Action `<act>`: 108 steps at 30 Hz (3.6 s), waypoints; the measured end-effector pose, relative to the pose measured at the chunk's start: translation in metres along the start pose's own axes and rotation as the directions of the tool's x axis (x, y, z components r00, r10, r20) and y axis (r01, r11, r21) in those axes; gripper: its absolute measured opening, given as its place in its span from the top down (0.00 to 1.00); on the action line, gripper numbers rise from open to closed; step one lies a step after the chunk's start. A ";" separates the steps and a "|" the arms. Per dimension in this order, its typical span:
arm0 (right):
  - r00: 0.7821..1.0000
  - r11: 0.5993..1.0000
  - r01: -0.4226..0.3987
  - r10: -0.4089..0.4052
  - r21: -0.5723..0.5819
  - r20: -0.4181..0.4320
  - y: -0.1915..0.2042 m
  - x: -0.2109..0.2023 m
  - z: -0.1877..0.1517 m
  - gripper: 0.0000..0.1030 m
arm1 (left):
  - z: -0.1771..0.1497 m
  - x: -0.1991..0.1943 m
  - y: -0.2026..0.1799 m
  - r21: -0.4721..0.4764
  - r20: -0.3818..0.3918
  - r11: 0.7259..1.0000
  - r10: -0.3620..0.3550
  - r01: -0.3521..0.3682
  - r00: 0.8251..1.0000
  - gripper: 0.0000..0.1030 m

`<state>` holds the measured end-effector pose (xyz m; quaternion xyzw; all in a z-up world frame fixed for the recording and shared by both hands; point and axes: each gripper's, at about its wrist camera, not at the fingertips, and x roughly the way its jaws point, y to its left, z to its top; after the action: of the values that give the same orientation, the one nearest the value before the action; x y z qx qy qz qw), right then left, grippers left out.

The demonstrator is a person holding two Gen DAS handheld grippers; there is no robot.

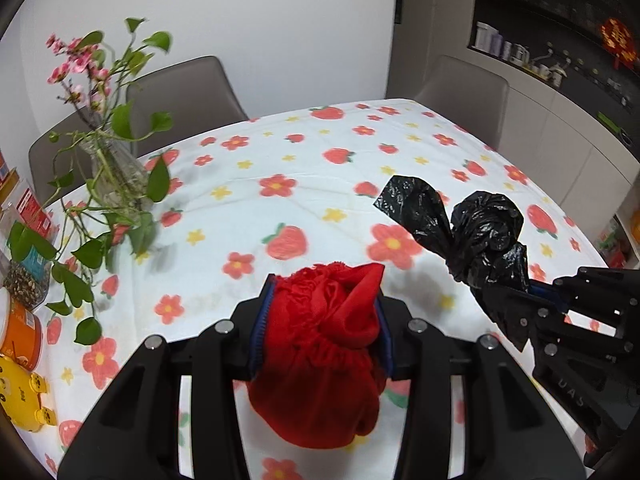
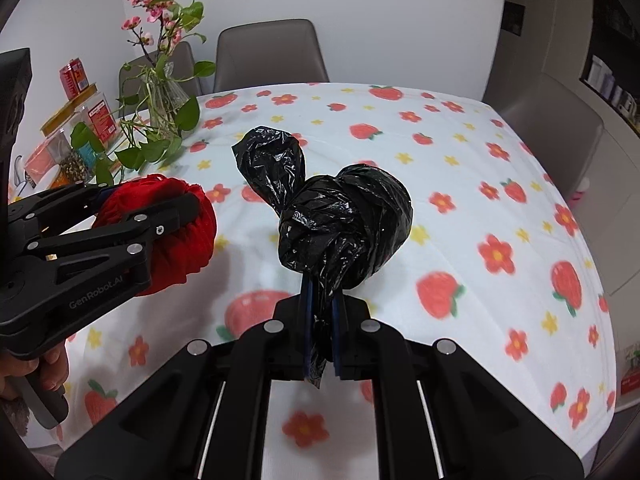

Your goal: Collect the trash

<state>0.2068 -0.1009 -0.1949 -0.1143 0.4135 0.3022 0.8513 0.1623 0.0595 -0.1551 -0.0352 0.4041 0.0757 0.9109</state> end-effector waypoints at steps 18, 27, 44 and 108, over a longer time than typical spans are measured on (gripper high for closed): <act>0.959 0.917 0.272 -0.283 0.293 -0.005 -0.146 -0.196 -0.206 0.93 | -0.075 -0.068 -0.267 0.289 -0.050 0.907 -0.305 0.306 0.951 0.58; 0.923 0.819 0.380 -0.364 0.430 -0.123 -0.189 -0.247 -0.330 0.93 | -0.162 -0.089 -0.384 0.412 -0.183 0.791 -0.415 0.453 0.891 0.58; 0.893 0.600 0.450 -0.296 0.661 -0.338 -0.188 -0.184 -0.490 0.93 | -0.300 -0.009 -0.446 0.518 -0.478 0.611 -0.375 0.599 0.794 0.58; 0.839 0.499 0.542 -0.360 0.676 -0.407 -0.202 -0.160 -0.450 0.42 | -0.280 0.021 -0.429 0.541 -0.453 0.623 -0.350 0.565 0.820 0.15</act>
<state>-0.0324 -0.5283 -0.3667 0.1237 0.5450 -0.1523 0.8152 0.0426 -0.3960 -0.3571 0.1712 0.5161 -0.3145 0.7781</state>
